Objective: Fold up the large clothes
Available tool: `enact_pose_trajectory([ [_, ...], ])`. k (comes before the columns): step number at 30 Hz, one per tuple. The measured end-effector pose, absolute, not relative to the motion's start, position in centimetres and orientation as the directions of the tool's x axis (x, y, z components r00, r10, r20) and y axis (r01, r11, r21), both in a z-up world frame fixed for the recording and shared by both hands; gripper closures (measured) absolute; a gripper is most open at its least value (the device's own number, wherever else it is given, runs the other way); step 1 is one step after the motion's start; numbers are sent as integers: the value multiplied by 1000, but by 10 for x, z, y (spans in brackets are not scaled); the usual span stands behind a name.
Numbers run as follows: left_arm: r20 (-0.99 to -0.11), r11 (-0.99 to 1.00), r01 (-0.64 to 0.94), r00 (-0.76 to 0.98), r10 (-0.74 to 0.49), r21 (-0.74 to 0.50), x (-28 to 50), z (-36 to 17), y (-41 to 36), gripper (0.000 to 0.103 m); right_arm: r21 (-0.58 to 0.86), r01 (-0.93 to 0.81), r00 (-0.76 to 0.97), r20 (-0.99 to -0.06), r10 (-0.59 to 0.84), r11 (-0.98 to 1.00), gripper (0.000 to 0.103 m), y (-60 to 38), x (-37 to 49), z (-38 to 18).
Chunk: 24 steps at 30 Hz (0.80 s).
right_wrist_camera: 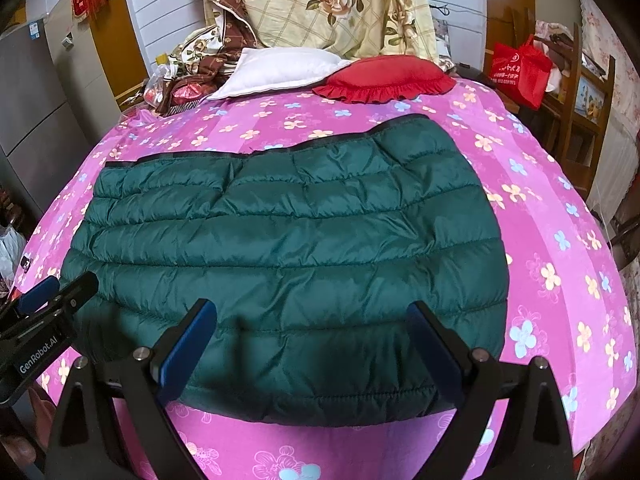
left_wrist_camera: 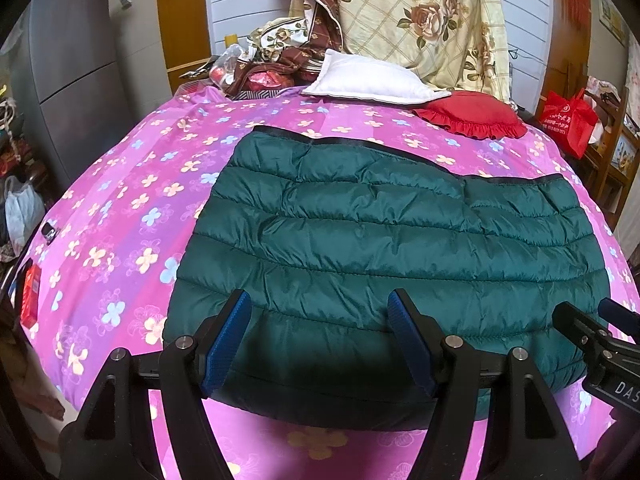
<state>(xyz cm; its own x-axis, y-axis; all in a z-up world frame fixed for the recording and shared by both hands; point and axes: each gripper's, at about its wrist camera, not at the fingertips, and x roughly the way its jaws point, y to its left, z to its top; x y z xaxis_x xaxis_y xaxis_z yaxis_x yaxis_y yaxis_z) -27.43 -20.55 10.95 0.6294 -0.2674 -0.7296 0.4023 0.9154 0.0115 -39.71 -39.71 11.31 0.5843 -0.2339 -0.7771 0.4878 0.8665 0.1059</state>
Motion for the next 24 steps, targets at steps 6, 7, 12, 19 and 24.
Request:
enact_pose_trajectory([
  [6, -730, 915, 402, 628, -268, 10, -274, 110, -206, 53, 111, 487, 582, -781, -227, 866, 6, -398, -397, 112],
  [7, -731, 915, 402, 628, -268, 10, -274, 109, -206, 53, 112, 487, 582, -781, -226, 866, 6, -398, -396, 112],
  [12, -730, 915, 404, 629, -267, 13, -274, 109, -207, 53, 113, 486, 582, -781, -224, 867, 6, -397, -396, 112],
  [19, -724, 909, 416, 631, -277, 14, -274, 106, -208, 53, 115, 486, 581, -783, -222, 867, 6, -397, -395, 112],
  [24, -725, 910, 415, 627, -285, 2, -269, 106, -206, 53, 117, 486, 580, -785, -219, 866, 6, -398, -394, 111],
])
